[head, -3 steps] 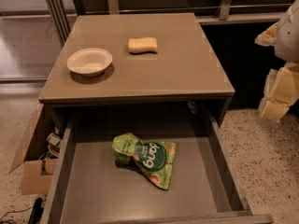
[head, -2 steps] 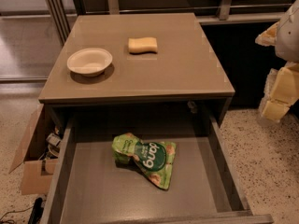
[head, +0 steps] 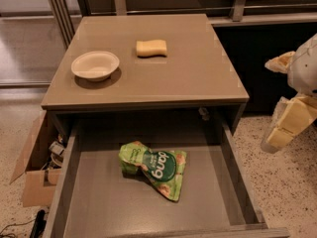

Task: Pick green rice chip bag from top drawer and place on counter

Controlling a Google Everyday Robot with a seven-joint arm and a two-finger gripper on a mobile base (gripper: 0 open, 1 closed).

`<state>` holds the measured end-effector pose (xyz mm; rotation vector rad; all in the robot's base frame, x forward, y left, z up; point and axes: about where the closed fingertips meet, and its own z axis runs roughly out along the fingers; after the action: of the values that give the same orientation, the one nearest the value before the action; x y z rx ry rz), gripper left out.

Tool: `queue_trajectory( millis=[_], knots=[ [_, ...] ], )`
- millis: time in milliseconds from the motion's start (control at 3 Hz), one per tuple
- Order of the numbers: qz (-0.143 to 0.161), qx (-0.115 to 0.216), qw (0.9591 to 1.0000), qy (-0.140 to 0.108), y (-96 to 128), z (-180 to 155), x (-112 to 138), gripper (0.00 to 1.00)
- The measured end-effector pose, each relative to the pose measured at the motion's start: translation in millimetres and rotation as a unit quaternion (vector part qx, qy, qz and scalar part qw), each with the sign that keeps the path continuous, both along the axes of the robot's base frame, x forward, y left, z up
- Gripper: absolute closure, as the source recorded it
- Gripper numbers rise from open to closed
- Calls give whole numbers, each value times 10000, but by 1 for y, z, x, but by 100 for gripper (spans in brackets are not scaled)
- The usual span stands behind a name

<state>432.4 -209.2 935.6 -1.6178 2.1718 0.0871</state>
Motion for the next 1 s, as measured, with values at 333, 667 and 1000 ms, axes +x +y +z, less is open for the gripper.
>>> queue_trajectory(
  millis=[333, 667, 1000],
  knots=[
    [-118, 785, 9968, -19, 14, -50, -7, 0],
    [-302, 1340, 9905, 14, 34, -82, -5, 0],
    [-302, 1340, 9905, 14, 35, -82, -5, 0]
  ],
)
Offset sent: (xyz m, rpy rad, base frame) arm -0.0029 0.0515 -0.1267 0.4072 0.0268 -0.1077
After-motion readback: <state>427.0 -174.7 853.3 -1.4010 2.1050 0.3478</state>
